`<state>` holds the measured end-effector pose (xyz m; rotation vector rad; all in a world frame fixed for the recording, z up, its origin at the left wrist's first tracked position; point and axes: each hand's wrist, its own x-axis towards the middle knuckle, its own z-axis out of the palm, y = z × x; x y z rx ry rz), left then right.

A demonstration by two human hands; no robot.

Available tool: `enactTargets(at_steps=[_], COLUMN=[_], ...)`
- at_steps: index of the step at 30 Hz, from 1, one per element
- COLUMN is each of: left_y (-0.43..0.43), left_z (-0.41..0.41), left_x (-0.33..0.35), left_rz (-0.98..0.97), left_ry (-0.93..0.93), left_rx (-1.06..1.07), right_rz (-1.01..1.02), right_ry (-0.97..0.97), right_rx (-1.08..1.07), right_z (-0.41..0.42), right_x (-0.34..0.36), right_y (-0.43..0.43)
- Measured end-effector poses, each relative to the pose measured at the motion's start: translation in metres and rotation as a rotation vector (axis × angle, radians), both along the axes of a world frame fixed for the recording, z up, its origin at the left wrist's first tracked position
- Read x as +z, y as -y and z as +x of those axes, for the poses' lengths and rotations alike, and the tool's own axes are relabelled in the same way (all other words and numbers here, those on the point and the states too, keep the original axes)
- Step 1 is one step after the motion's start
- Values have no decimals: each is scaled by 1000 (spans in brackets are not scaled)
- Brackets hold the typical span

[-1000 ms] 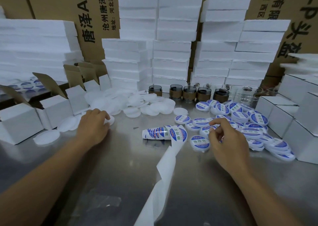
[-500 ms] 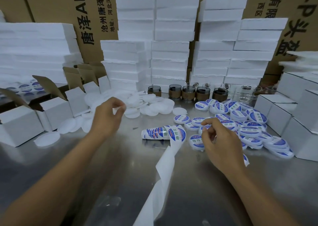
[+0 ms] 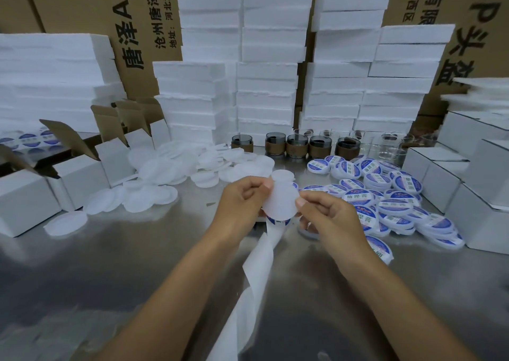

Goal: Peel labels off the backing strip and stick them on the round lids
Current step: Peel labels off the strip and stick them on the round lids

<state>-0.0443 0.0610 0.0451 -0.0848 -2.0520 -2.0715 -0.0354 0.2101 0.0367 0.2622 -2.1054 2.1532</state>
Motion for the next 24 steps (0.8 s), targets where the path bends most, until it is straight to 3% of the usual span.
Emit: enactTargets(at_steps=[4,9,11,15,20,22,24], left_y=[-4,-6,-4,3,8,8,10], left_z=[3,2,1,-1,-6,-7,-8], left_x=[-3,-8,-8,-8,-13,-15,-15], left_rz=[276,234,251,353,463,504,516], left_ry=[63,14,9,64,190,206,221], left_rx=[-136,-126,-130,-109,-67,-67,-73], right_rz=[-29,-53,-49,314,968,1049,964], right_ry=[64,69,56,-146,-311,-376,-384], right_rx=[29,108,26,-313,-199,-173,-157], right_z=[0,5,2,-4,-8,-7,-6], right_x=[-4,-6,-6,-16,-26,-26,-26], right_y=[5,15,14,3,2,5,7])
